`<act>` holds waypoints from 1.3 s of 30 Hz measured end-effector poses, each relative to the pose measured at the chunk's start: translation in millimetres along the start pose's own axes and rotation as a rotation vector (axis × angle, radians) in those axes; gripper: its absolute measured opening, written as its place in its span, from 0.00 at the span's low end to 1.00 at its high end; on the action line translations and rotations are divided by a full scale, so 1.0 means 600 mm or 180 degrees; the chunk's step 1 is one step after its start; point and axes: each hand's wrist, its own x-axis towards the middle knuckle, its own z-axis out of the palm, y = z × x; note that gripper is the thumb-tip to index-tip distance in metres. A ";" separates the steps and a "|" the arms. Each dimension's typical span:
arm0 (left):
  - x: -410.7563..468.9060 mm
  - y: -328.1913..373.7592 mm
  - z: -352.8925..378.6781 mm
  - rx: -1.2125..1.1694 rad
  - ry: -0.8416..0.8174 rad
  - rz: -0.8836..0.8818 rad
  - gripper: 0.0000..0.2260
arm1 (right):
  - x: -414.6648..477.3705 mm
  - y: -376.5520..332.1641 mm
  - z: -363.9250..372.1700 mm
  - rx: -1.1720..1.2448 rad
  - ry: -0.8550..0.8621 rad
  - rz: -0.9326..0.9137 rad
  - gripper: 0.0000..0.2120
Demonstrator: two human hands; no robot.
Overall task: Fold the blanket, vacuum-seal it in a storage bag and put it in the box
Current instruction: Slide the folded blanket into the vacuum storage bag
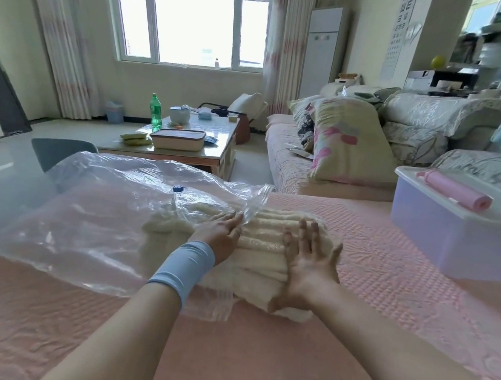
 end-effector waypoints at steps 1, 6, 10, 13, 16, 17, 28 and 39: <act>0.000 0.003 0.003 -0.0012 -0.0010 0.0012 0.21 | -0.003 0.003 0.008 0.0095 -0.0145 0.0078 0.75; 0.002 0.018 0.002 -0.0102 0.0057 0.0110 0.20 | 0.000 -0.007 0.011 0.0819 0.0495 -0.0094 0.42; 0.002 0.034 -0.010 -0.0200 0.0102 0.0345 0.19 | 0.016 -0.013 -0.030 0.1278 0.1825 -0.0255 0.19; 0.004 0.035 -0.029 -0.0297 0.0457 0.0452 0.20 | 0.031 -0.036 -0.071 0.1513 0.2641 -0.0337 0.17; 0.003 0.033 -0.051 -0.0926 0.0694 0.0519 0.25 | 0.038 -0.073 -0.089 0.1575 0.2995 -0.0424 0.12; 0.002 0.033 -0.055 -0.1145 0.0692 0.0553 0.25 | 0.040 -0.089 -0.086 0.1558 0.3081 -0.0472 0.11; -0.025 -0.036 -0.022 0.0277 -0.0026 -0.0055 0.24 | 0.050 -0.138 0.026 0.1543 0.1271 -0.0995 0.56; -0.016 -0.080 -0.023 0.1132 0.0162 -0.0593 0.31 | 0.067 -0.102 0.058 0.1742 0.0680 -0.0782 0.70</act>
